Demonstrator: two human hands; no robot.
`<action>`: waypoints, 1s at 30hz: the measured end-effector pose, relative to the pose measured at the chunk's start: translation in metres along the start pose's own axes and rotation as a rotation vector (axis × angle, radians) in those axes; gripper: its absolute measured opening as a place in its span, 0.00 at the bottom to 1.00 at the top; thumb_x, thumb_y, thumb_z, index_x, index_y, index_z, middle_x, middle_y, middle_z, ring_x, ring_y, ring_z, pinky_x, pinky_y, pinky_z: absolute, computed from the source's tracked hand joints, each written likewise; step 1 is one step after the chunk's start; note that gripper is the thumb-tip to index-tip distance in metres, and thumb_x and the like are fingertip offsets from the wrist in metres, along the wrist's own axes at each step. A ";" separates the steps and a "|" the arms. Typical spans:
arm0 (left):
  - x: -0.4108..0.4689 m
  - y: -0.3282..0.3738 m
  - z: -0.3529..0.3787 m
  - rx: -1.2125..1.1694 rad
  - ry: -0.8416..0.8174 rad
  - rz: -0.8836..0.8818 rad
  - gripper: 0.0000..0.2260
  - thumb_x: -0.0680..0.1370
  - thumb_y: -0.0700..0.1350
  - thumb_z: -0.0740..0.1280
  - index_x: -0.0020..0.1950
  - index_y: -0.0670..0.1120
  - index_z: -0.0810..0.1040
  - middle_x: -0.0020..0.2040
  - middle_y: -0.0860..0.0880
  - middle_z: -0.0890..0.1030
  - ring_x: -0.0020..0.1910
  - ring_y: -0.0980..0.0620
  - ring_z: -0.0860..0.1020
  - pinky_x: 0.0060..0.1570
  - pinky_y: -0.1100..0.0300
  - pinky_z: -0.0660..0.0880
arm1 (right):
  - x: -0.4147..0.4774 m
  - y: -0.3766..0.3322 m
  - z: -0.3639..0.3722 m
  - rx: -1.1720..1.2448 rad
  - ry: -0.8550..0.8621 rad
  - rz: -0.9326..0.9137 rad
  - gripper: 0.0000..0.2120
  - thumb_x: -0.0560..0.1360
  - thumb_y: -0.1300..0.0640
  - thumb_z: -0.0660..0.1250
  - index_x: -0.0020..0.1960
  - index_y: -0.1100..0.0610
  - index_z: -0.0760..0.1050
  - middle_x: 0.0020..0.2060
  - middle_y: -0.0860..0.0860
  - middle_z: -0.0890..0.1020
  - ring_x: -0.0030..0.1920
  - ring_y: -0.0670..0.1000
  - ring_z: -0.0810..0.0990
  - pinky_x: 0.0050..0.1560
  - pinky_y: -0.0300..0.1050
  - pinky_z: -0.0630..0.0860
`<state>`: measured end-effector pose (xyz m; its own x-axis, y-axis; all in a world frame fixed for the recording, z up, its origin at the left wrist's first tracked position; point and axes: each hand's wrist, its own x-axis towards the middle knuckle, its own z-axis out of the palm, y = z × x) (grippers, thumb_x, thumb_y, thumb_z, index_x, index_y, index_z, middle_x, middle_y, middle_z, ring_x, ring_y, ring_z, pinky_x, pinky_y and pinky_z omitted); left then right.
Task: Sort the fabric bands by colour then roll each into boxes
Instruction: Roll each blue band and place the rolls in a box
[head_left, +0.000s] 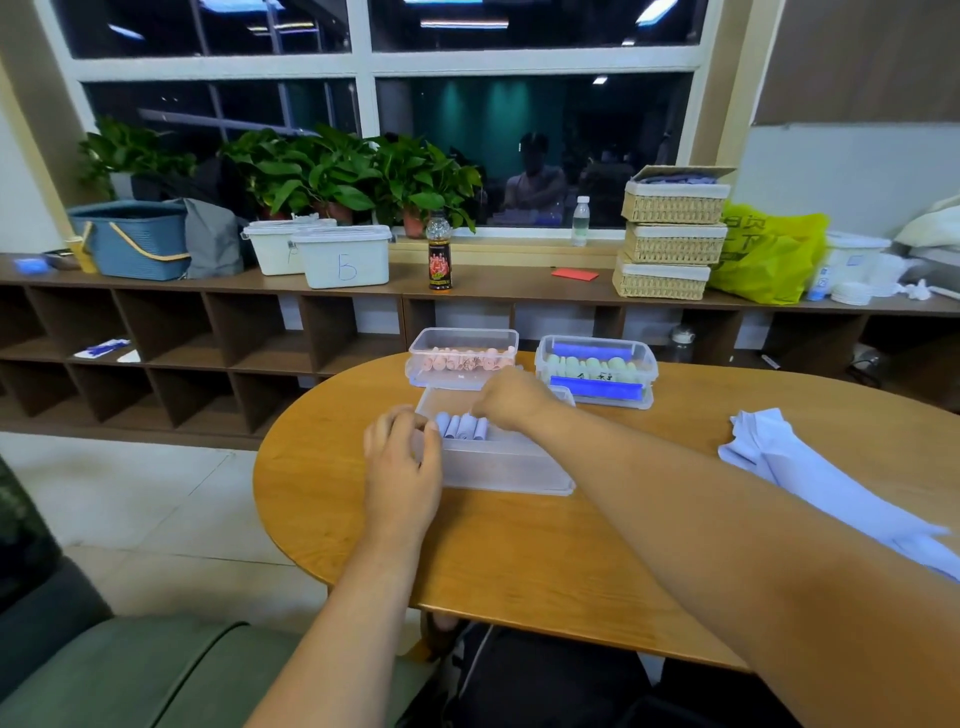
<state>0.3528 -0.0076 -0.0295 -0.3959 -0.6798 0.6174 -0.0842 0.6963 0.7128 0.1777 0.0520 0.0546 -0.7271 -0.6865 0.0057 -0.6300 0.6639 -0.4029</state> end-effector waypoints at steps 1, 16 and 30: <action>-0.002 0.005 0.000 0.034 0.009 0.063 0.05 0.85 0.47 0.65 0.54 0.49 0.80 0.64 0.54 0.76 0.67 0.54 0.69 0.67 0.56 0.68 | -0.012 0.006 -0.009 0.061 0.012 -0.033 0.09 0.77 0.52 0.70 0.51 0.55 0.87 0.48 0.52 0.86 0.51 0.55 0.83 0.51 0.49 0.82; -0.083 0.123 0.122 0.101 -0.473 0.820 0.04 0.82 0.49 0.68 0.54 0.51 0.80 0.60 0.56 0.79 0.64 0.52 0.75 0.61 0.54 0.71 | -0.189 0.243 -0.073 0.282 0.376 0.053 0.05 0.78 0.47 0.73 0.45 0.38 0.84 0.40 0.37 0.84 0.42 0.40 0.81 0.46 0.45 0.79; -0.088 0.146 0.178 0.072 -0.584 0.512 0.04 0.81 0.49 0.67 0.55 0.54 0.79 0.54 0.61 0.79 0.58 0.58 0.74 0.61 0.55 0.72 | -0.177 0.333 -0.105 -0.105 0.268 0.267 0.11 0.79 0.46 0.65 0.45 0.50 0.81 0.36 0.47 0.81 0.40 0.52 0.81 0.38 0.46 0.75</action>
<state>0.2124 0.1954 -0.0392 -0.8169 -0.0528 0.5743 0.1874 0.9175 0.3509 0.0682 0.4255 0.0156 -0.9060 -0.3927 0.1580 -0.4233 0.8451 -0.3267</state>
